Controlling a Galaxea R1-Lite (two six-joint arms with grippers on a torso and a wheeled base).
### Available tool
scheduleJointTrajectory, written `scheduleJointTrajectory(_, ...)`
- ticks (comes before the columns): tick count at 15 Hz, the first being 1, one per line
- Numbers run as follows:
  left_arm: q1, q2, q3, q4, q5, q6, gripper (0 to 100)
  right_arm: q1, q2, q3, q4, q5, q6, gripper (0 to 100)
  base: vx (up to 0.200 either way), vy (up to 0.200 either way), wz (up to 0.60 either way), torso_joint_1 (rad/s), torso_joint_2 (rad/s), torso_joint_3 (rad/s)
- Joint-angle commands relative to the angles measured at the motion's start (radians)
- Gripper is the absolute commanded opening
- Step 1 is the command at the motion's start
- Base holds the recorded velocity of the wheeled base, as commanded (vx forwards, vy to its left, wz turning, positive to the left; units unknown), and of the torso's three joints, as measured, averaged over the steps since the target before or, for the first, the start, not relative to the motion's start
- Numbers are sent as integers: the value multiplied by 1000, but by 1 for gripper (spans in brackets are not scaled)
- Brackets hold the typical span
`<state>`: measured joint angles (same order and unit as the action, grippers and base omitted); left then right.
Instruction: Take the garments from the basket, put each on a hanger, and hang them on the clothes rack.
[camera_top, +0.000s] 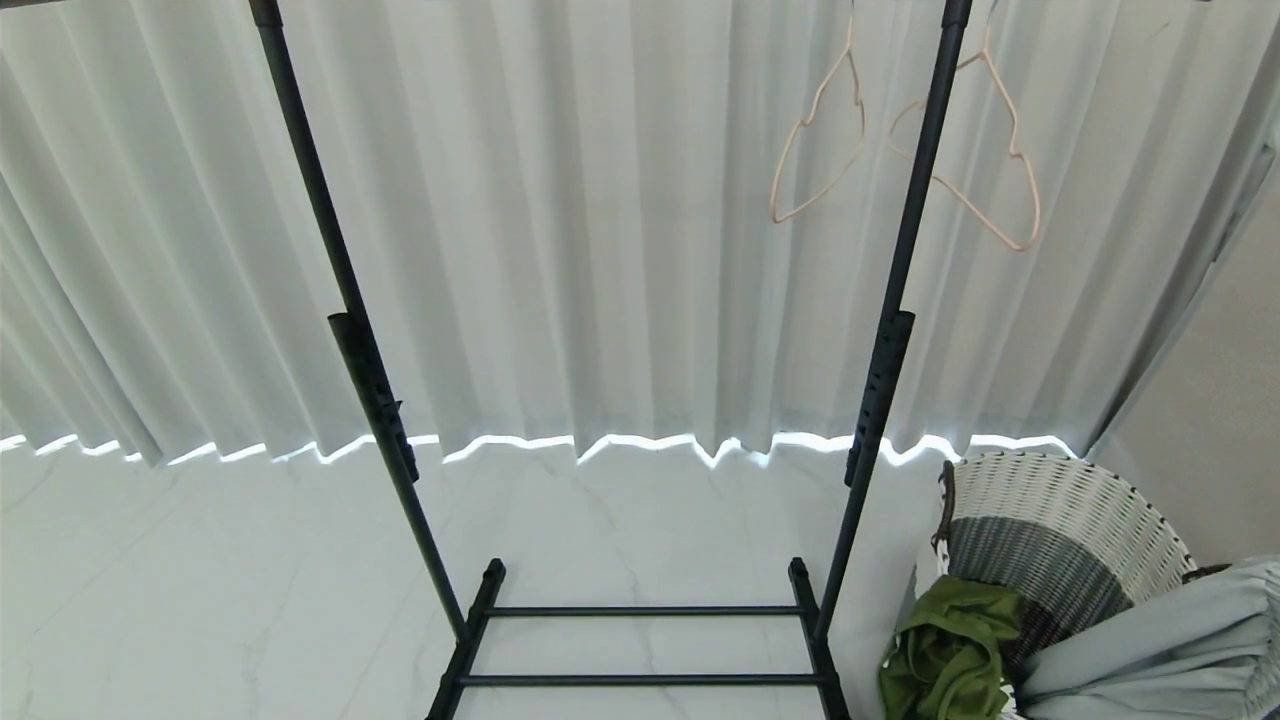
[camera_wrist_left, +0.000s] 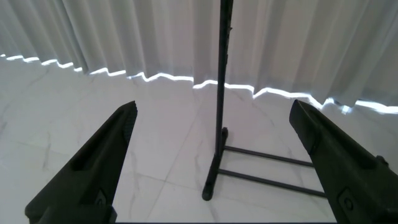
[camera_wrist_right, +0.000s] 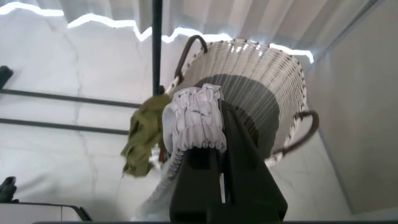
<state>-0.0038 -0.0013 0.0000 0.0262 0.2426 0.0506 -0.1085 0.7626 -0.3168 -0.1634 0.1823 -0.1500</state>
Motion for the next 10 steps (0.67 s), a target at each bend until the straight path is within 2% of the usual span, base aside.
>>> scheduleJointTrajectory(1,-1,1,0,0,0,-2,100,3,4,-1,-1,0,0,0,0,0,0,0,0,0)
scheduleJointTrajectory(7,-1,1,0,0,0,-2,100,3,1,5,-1,0,-3,0,0,0,0,0,0,0)
scheduleJointTrajectory(10,-1,1,0,0,0,0,100,3,1,7,-1,0,-3,0,0,-200,0,2,2,2)
